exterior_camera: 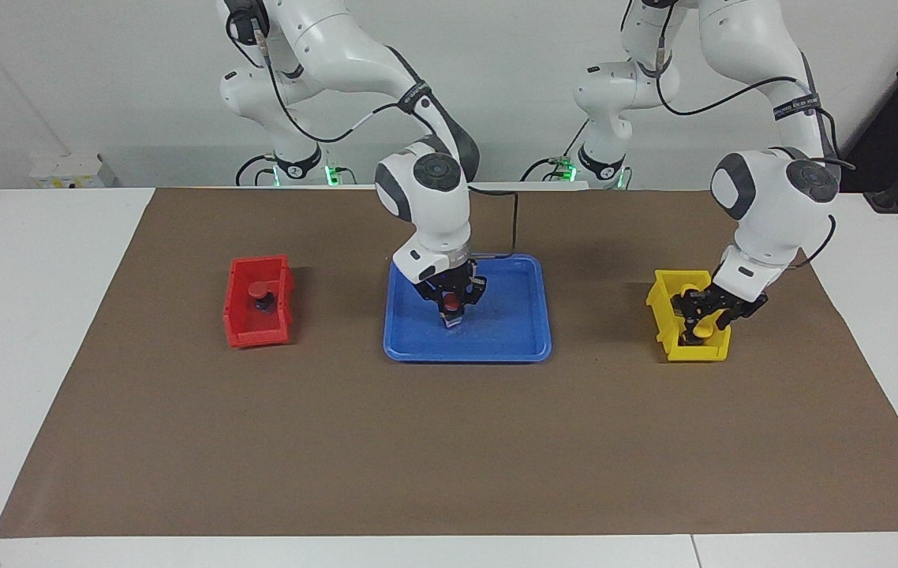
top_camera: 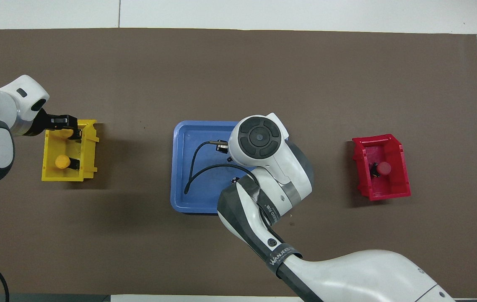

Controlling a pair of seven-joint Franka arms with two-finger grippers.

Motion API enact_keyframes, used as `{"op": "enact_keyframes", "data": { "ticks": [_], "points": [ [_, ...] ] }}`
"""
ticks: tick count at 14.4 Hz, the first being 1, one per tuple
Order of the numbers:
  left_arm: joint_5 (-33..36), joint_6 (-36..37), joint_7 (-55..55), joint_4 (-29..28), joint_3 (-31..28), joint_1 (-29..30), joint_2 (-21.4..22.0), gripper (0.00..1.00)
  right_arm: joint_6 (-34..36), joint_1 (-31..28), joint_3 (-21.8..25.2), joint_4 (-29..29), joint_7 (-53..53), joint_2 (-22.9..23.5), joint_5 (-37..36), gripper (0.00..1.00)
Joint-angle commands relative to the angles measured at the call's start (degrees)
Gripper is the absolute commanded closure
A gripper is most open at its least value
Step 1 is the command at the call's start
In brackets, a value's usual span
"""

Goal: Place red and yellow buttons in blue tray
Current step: 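Return the right gripper to the red holder while the left gripper lifts yellow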

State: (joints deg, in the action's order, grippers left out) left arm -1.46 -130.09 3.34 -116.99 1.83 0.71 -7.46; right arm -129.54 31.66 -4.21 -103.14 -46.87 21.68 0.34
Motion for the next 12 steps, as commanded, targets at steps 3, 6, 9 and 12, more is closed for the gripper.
{"op": "enact_keyframes", "data": {
  "ticks": [3,6,9,12],
  "points": [
    [-0.65,-4.55,0.53,-3.41,0.28,0.78,0.16,0.36,1.47,-1.16,0.60,1.97,-0.33,0.03,-4.62,0.26],
    [-0.65,-5.61,0.09,-3.51,0.28,0.70,-1.24,0.51,10.51,-6.58,0.43,7.07,6.14,-2.15,-7.46,0.23],
    [-0.65,-3.43,0.00,-1.06,0.11,0.78,-1.60,0.99,15.37,-17.64,0.34,-0.45,23.62,-13.55,-3.10,0.23],
    [1.27,16.37,-0.61,12.96,0.02,0.61,-1.51,0.99,15.20,-24.69,0.43,-11.96,36.82,-23.06,-0.26,0.23]
  ]
}}
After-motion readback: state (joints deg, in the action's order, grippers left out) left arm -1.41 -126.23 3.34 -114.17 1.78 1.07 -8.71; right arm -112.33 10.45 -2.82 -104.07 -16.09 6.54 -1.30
